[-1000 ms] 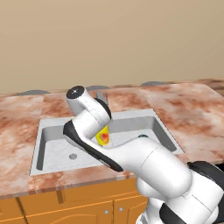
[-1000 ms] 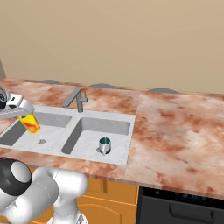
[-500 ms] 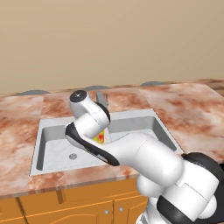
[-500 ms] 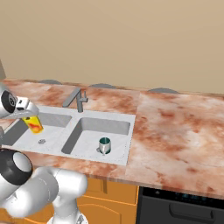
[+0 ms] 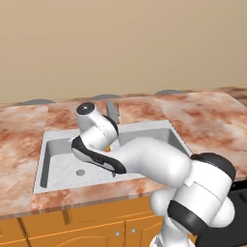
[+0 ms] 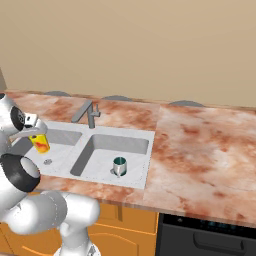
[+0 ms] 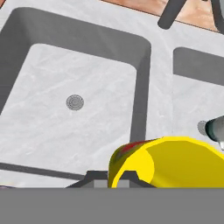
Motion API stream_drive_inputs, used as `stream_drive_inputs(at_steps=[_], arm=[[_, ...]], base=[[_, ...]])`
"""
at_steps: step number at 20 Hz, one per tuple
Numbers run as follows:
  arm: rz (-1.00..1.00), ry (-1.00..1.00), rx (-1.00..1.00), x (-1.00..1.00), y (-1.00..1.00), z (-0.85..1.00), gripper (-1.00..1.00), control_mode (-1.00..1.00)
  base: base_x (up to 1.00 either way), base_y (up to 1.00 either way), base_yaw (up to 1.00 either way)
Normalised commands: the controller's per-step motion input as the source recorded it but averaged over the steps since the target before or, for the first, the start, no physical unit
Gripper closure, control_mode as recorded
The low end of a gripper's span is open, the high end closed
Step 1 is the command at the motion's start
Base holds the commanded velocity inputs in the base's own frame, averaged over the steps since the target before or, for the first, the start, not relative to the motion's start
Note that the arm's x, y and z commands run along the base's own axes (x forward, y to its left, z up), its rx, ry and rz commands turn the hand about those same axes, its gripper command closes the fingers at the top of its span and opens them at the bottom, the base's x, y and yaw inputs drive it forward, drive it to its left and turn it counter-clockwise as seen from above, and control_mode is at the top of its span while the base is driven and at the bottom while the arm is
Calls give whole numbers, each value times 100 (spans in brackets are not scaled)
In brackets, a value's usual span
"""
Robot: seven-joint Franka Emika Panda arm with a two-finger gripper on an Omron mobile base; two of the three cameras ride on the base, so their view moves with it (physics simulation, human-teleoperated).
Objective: Move any existing items from the left basin to the right basin for drying. Then move the cup from the counter to the left basin of the sink for washing.
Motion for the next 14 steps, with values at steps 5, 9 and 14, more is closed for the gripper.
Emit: stream_drive_inputs(at_steps=[5, 9, 14], arm=[[3, 2, 3, 22, 15, -23, 100, -100], [3, 2, 1, 19, 14, -28, 100, -100], [3, 2, 0, 16, 11, -30, 100, -100]], base=[[0, 0, 0], [0, 0, 0], [0, 0, 0]])
